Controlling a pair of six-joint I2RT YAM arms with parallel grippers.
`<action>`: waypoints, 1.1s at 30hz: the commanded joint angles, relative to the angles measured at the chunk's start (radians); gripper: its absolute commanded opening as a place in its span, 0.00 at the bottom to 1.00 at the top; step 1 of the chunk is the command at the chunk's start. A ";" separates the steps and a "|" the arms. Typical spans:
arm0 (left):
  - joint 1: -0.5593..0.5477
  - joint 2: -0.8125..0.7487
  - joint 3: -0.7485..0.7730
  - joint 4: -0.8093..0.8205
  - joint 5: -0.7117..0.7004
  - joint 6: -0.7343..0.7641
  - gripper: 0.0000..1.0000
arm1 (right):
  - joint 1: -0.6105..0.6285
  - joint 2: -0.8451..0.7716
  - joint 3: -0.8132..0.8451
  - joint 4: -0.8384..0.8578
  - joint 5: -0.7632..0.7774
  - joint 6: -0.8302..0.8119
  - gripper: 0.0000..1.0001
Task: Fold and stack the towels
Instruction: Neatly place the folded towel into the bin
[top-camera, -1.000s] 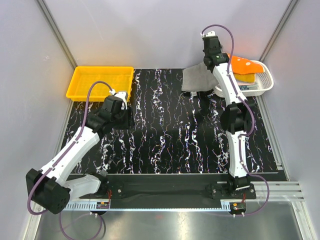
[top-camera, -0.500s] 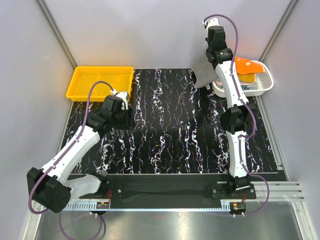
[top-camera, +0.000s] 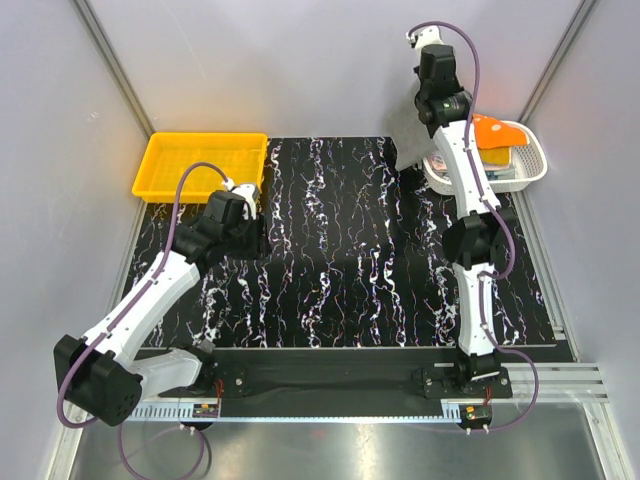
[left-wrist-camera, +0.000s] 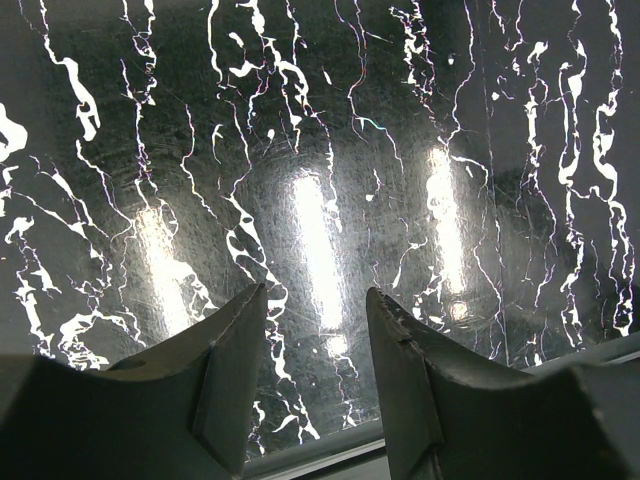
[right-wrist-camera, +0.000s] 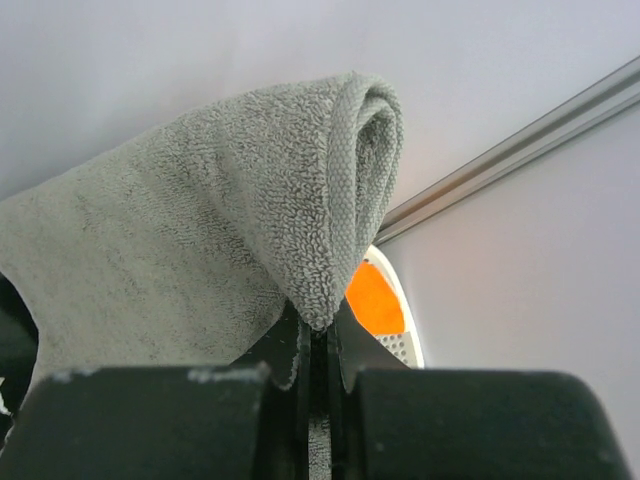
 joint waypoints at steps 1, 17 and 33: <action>0.007 -0.003 0.015 0.036 0.031 0.016 0.49 | -0.005 -0.125 0.062 0.127 0.044 -0.043 0.00; 0.022 0.001 0.002 0.042 0.068 0.021 0.48 | -0.166 -0.208 -0.146 0.163 -0.065 0.091 0.00; 0.022 0.035 -0.011 0.045 0.051 0.010 0.48 | -0.397 0.088 -0.055 0.100 -0.292 0.474 1.00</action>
